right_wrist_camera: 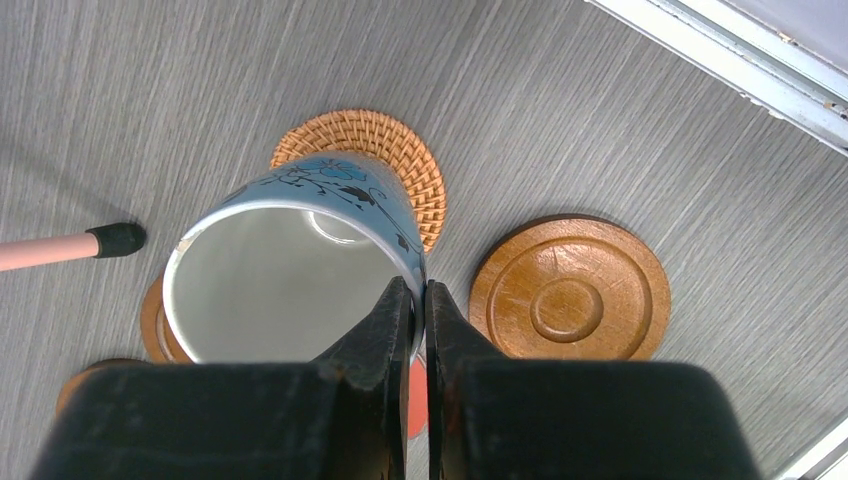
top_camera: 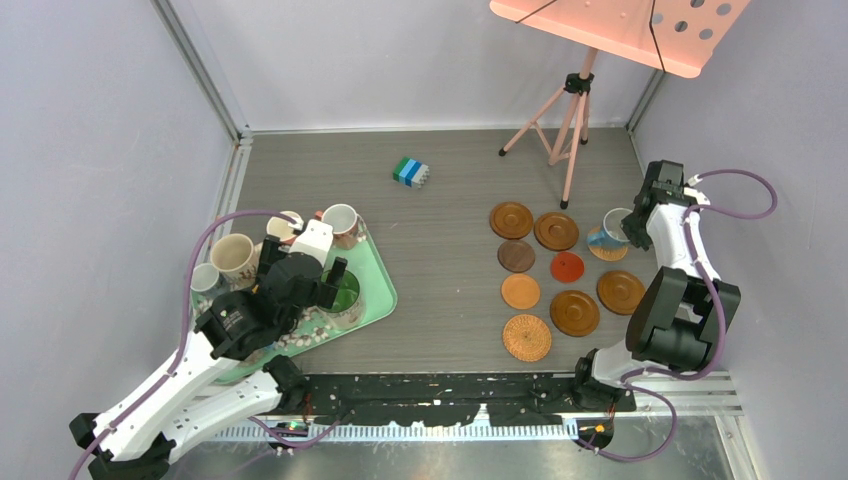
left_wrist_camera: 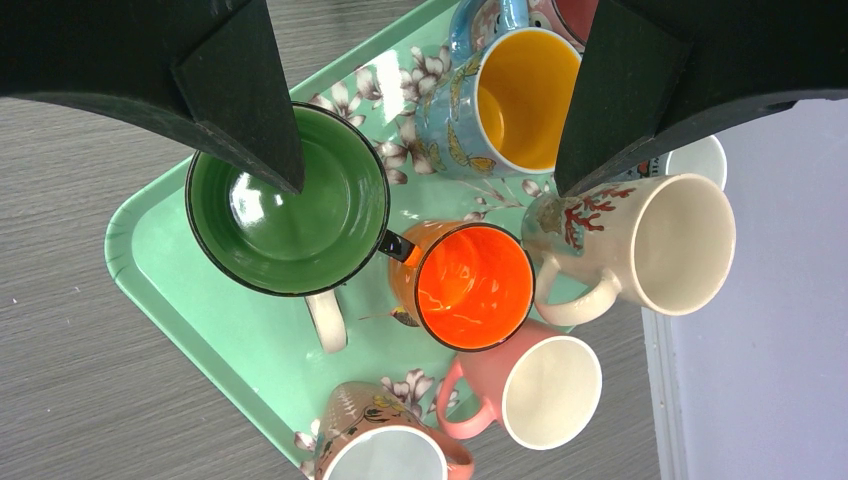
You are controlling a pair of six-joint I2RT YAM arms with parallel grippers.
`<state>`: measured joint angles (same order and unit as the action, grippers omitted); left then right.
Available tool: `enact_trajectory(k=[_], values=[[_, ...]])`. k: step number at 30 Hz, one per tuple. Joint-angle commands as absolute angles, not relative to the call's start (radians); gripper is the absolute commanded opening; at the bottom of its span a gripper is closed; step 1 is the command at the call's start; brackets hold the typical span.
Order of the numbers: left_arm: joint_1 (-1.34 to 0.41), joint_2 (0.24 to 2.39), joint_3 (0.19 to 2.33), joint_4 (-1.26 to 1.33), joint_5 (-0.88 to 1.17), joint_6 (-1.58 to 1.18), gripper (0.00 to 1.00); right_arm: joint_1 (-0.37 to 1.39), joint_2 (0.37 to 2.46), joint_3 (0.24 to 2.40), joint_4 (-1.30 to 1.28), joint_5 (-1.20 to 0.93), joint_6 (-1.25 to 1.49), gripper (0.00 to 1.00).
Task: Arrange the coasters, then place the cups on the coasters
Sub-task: Place the cup on the coaster.
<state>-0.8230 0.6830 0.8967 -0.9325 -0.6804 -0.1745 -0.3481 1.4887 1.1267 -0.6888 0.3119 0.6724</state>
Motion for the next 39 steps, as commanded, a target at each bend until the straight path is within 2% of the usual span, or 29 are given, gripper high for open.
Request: enact_trajectory(k=[1,10,20,25,31,35,39], values=[[-0.825,0.685,0.899,-0.893,-0.698,-0.166,1.0,-0.35,1.503,1.207,-0.668,0.312,0.696,0.05],[-0.825,0.697,0.901,-0.894,-0.699,-0.164,1.0,-0.35,1.589,1.249,-0.702,0.255,0.673,0.06],[-0.825,0.69,0.902,-0.894,-0.699,-0.163,1.0,-0.351,1.617,1.299,-0.72,0.234,0.65,0.35],[-0.825,0.682,0.902,-0.896,-0.698,-0.165,1.0,-0.35,1.615,1.319,-0.727,0.228,0.636,0.4],[-0.825,0.661,0.902,-0.898,-0.693,-0.167,1.0,-0.35,1.577,1.348,-0.719,0.196,0.584,0.55],[-0.825,0.644,0.902,-0.901,-0.686,-0.171,1.0,-0.35,1.523,1.357,-0.714,0.176,0.55,0.62],[-0.825,0.625,0.901,-0.906,-0.672,-0.175,1.0,-0.346,1.473,1.368,-0.709,0.084,0.464,0.67]])
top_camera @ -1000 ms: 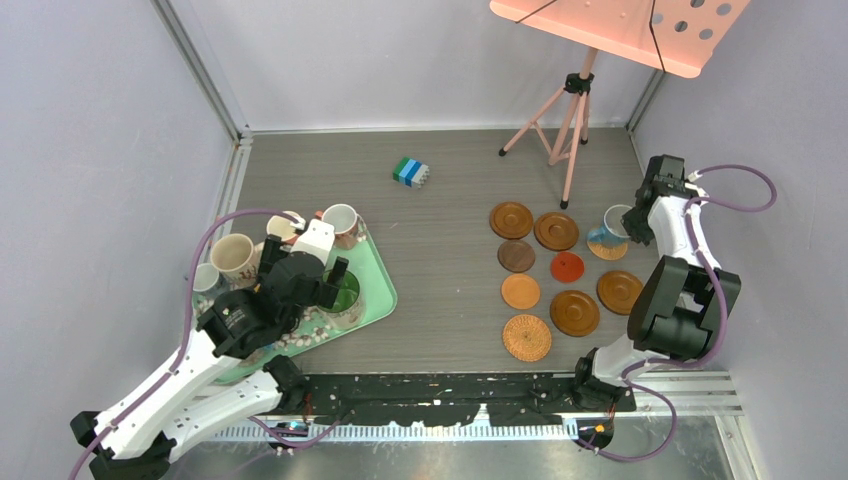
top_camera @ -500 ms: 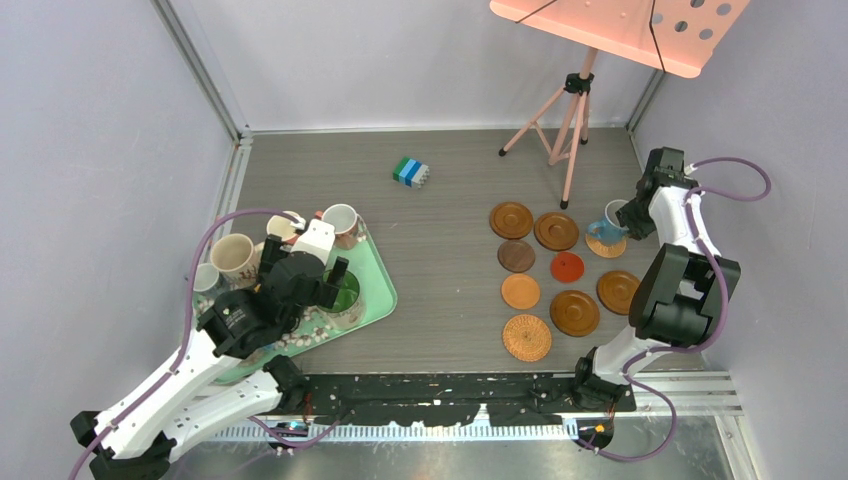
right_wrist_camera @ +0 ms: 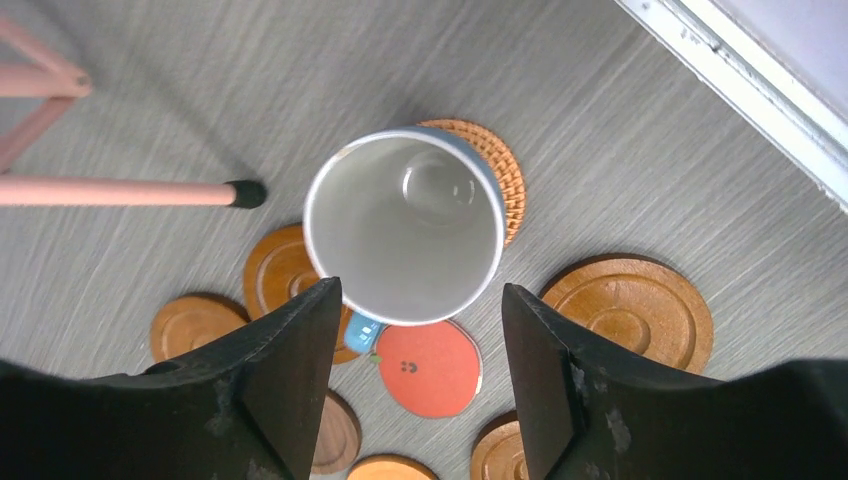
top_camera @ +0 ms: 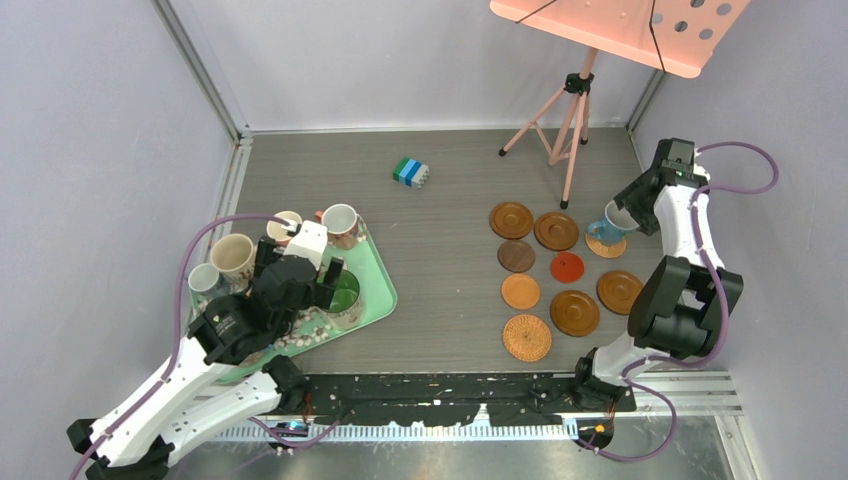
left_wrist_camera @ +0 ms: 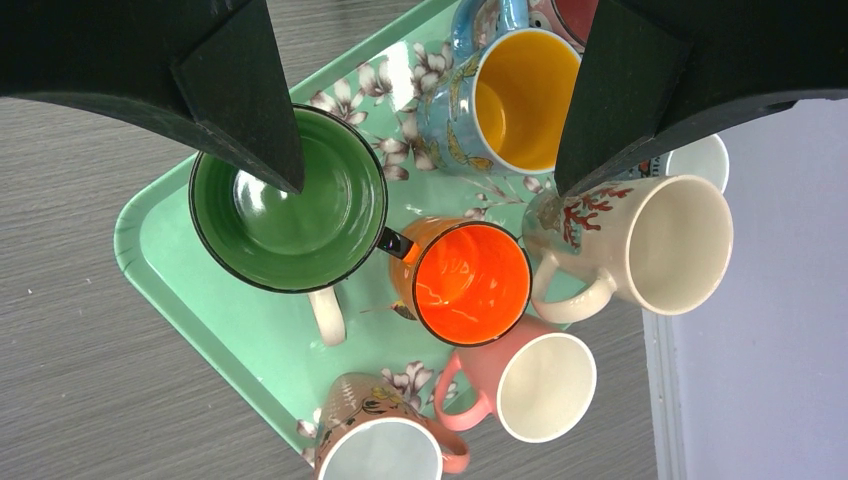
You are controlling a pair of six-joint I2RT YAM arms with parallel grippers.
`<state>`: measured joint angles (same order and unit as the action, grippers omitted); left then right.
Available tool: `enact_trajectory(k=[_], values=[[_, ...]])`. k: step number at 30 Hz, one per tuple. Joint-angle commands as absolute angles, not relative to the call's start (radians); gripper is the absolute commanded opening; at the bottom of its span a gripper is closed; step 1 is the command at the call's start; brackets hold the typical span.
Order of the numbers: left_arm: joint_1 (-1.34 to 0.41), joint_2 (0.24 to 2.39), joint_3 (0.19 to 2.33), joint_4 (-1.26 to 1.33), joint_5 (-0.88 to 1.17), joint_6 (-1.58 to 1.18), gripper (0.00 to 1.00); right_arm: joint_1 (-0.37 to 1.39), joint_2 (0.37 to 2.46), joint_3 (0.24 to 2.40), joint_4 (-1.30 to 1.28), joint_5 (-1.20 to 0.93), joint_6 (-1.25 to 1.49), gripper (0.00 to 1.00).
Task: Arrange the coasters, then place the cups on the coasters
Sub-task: Place the cup on the coaster.
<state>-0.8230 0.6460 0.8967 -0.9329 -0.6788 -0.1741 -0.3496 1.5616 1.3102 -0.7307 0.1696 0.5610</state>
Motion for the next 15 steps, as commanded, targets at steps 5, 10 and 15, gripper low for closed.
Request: enact_trajectory(k=[5,10,15], values=[[-0.825,0.608,0.907,-0.918,-0.665,-0.179,1.0,-0.294,1.359,1.346,-0.689,0.021,0.332,0.69],[-0.825,0.579,0.907,-0.921,-0.641,-0.187,1.0,-0.165,1.211,1.235,-0.576,-0.123,0.263,0.69],[-0.825,0.535,0.899,-0.906,-0.628,-0.181,1.0,0.0,1.134,1.148,-0.483,-0.143,0.274,0.69]])
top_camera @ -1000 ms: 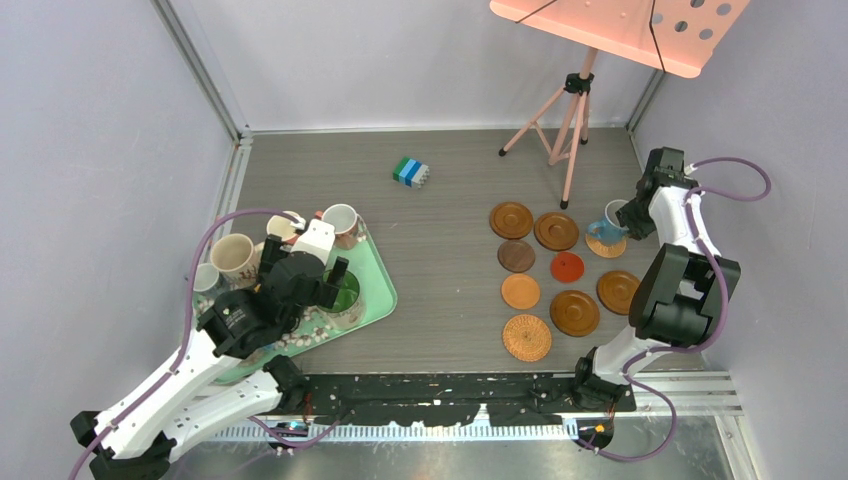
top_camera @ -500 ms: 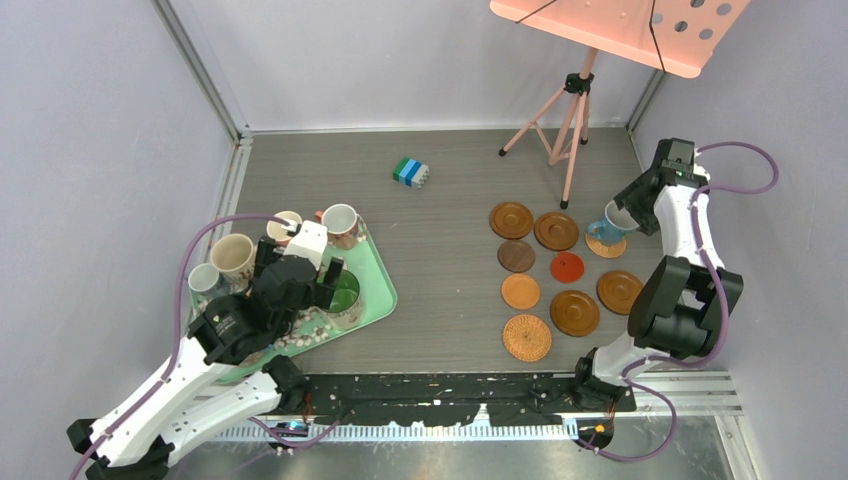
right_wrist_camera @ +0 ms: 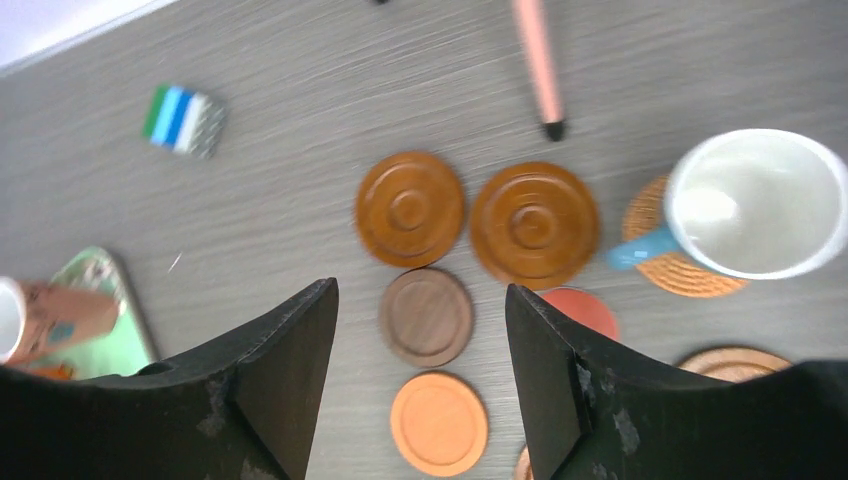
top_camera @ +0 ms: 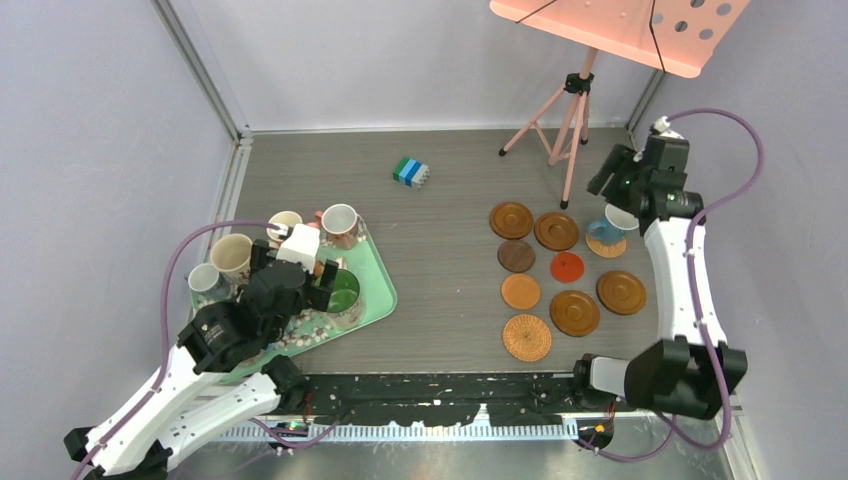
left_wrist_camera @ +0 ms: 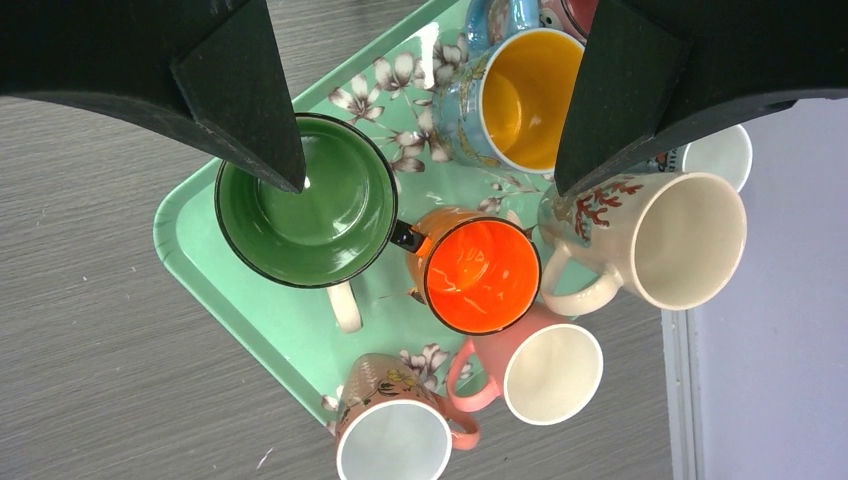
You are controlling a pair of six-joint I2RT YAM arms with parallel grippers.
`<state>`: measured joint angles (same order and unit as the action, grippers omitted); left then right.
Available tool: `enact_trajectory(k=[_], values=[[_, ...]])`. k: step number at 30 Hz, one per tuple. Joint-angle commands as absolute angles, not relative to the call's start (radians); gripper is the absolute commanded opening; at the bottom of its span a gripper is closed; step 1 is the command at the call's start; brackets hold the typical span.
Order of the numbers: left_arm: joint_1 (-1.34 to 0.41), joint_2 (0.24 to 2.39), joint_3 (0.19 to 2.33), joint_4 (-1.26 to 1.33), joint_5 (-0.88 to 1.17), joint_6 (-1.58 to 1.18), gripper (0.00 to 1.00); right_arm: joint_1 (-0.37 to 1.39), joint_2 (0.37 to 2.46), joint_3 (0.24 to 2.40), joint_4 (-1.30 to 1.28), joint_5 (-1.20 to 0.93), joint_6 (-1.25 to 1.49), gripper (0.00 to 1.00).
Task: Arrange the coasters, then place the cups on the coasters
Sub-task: Place the cup on the coaster, then pick up the cup from the tray.
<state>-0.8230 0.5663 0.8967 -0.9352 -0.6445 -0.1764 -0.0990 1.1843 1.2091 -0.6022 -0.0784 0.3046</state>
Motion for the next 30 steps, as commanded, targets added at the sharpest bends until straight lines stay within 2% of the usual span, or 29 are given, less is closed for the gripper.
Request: enact_trajectory(k=[1,5,8,13,17,20,23,30], values=[[-0.825,0.528,0.896,-0.901,-0.626,-0.18,1.0,0.053,1.107,1.11,-0.459,-0.146,0.287,0.69],[-0.825,0.513,0.896,-0.889,-0.621,-0.178,1.0,0.21,1.039,0.986,-0.3,-0.113,0.357,0.67],[-0.825,0.511,0.896,-0.886,-0.63,-0.178,0.99,0.32,1.031,0.913,-0.184,-0.005,0.434,0.66],[-0.825,0.501,0.904,-0.898,-0.679,-0.185,0.99,0.535,1.172,0.958,-0.118,0.154,0.51,0.64],[-0.825,0.457,0.901,-0.899,-0.743,-0.193,0.99,0.674,1.362,1.097,-0.064,0.185,0.488,0.64],[-0.824,0.406,0.889,-0.883,-0.783,-0.195,0.99,0.755,1.55,1.299,-0.138,0.26,0.533,0.62],[-0.823,0.352,0.875,-0.858,-0.796,-0.195,0.99,0.806,1.699,1.476,-0.268,0.332,0.589,0.61],[-0.821,0.253,0.842,-0.812,-0.793,-0.182,0.99,0.89,1.975,1.783,-0.303,0.334,0.659,0.6]])
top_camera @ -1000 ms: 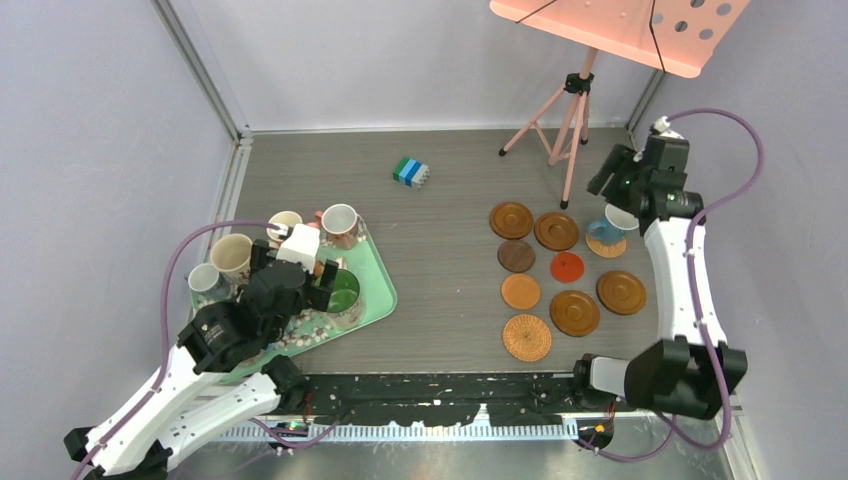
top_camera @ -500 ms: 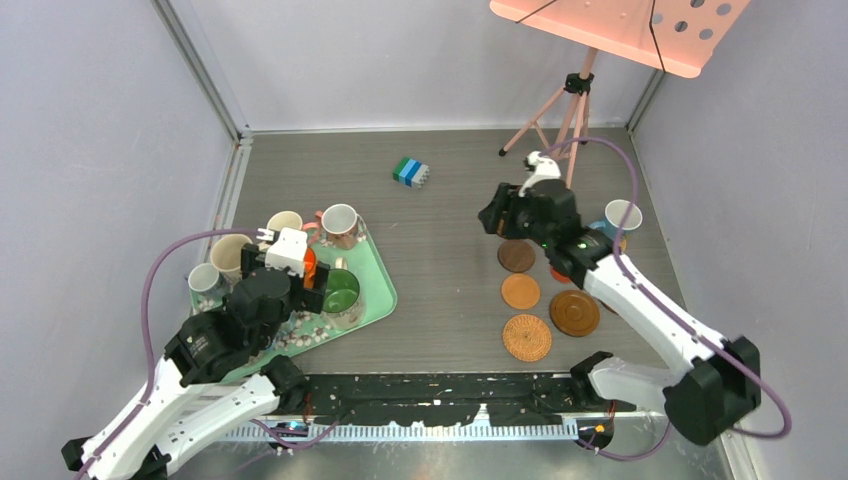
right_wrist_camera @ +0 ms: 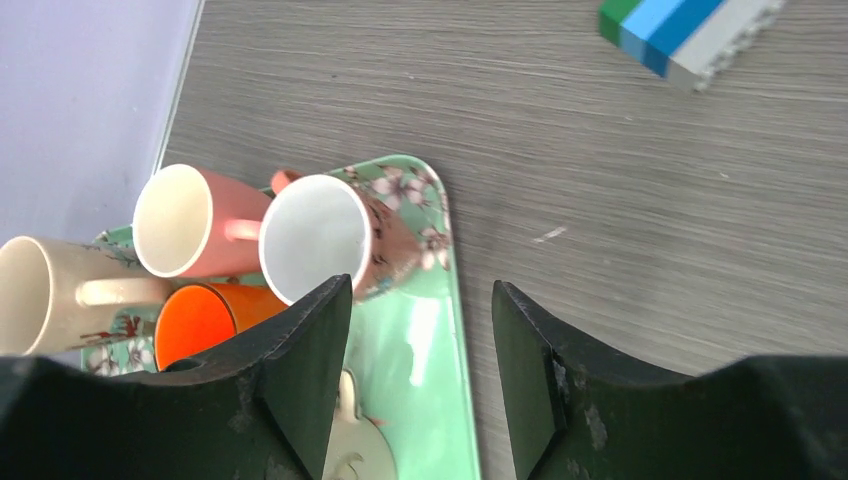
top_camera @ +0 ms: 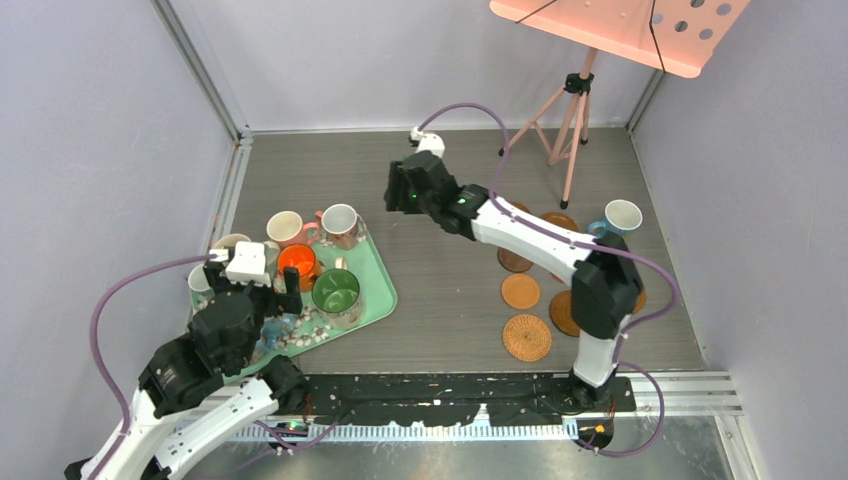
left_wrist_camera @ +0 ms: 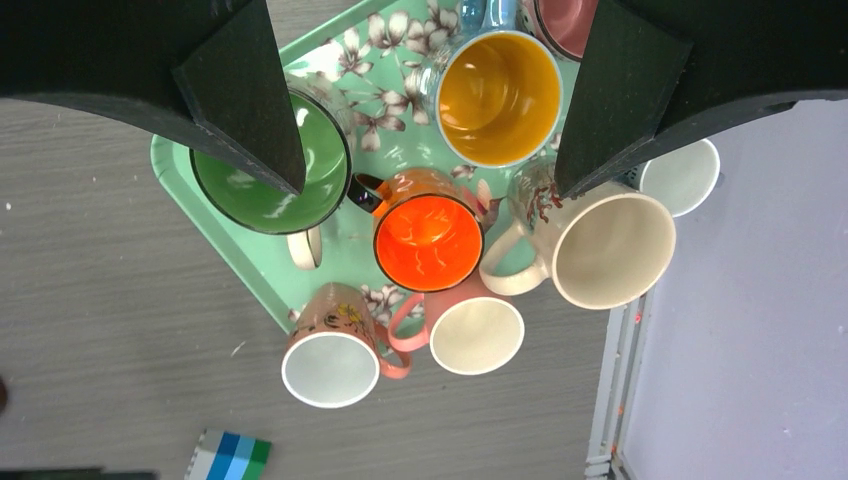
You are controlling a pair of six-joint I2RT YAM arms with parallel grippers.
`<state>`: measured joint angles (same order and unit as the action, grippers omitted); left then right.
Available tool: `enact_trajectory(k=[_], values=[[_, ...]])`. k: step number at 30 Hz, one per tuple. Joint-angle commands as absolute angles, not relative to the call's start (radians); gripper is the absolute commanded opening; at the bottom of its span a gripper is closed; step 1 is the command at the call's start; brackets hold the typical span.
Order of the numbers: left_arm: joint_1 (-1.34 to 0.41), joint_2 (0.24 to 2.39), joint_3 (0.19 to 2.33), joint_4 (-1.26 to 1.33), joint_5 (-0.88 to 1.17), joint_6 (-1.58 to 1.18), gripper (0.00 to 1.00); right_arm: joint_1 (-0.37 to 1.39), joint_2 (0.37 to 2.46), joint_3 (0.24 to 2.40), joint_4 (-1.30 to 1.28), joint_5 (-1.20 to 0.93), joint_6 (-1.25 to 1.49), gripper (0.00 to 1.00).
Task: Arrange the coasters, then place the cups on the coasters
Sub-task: Pick up the cup from the tray.
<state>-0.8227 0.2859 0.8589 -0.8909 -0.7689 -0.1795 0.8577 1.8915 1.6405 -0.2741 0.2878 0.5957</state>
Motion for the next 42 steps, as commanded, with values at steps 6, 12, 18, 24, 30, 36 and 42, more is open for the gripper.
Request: enact_trajectory(k=[6,12,18,24,30,36,42], values=[[-0.821,0.252,0.841,-0.813,-0.788,-0.179,0.99,0.928,2.132,1.984,-0.362,0.342,0.671,0.6],[-0.821,0.262,0.844,-0.82,-0.783,-0.181,0.99,0.951,2.252,2.139,-0.445,0.373,0.676,0.58],[-0.819,0.256,0.841,-0.814,-0.779,-0.18,0.99,0.956,2.294,2.144,-0.458,0.376,0.675,0.55],[-0.819,0.265,0.842,-0.818,-0.779,-0.179,0.99,0.957,2.34,2.143,-0.445,0.331,0.677,0.51],[-0.819,0.265,0.841,-0.82,-0.781,-0.179,0.99,0.957,2.338,2.17,-0.44,0.339,0.65,0.38],[-0.819,0.276,0.841,-0.82,-0.778,-0.179,0.99,0.952,2.266,2.141,-0.426,0.354,0.62,0.16],[-0.819,0.284,0.844,-0.824,-0.779,-0.179,0.99,0.945,2.125,2.05,-0.388,0.348,0.6,0.05]])
